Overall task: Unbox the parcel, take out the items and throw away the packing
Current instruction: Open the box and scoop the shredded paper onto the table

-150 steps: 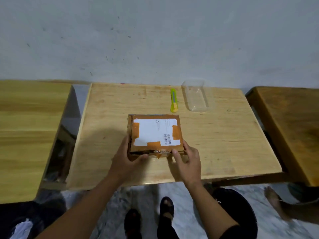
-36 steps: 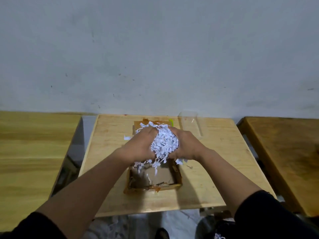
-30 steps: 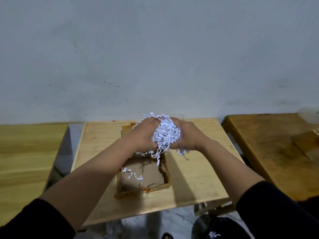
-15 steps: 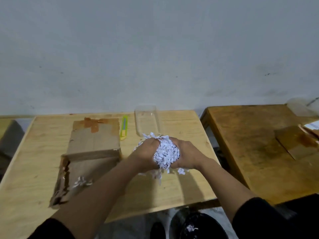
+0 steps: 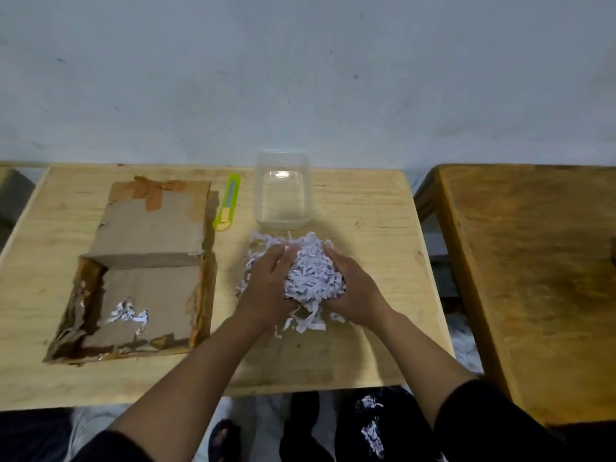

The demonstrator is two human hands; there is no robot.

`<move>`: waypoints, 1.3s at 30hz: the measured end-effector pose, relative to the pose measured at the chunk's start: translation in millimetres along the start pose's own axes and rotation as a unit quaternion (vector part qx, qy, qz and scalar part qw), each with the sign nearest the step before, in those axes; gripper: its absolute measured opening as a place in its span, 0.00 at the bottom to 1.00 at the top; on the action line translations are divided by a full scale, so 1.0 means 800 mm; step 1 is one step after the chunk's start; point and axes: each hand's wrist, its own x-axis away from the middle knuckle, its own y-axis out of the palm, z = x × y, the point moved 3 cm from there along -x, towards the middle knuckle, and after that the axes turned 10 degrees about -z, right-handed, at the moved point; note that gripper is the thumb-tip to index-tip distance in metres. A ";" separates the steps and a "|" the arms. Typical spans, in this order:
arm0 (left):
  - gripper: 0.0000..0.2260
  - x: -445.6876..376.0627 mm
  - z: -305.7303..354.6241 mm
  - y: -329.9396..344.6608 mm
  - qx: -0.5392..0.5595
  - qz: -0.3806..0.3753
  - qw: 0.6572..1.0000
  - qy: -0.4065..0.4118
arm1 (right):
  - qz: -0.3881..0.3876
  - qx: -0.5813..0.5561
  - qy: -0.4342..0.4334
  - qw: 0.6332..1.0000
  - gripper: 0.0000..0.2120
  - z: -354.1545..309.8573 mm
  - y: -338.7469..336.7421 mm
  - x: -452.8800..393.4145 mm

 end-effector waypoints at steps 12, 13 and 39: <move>0.40 0.021 0.016 -0.011 0.024 -0.033 0.998 -0.050 | 0.049 0.070 0.052 0.995 0.46 -0.030 0.005 0.026; 0.40 0.024 0.018 -0.014 0.023 -0.043 0.998 -0.050 | 0.044 0.086 0.057 0.994 0.45 -0.035 0.004 0.029; 0.17 0.209 -0.121 -0.155 0.022 0.090 0.985 -0.143 | 0.034 0.137 -0.017 0.990 0.20 -0.231 0.115 -0.003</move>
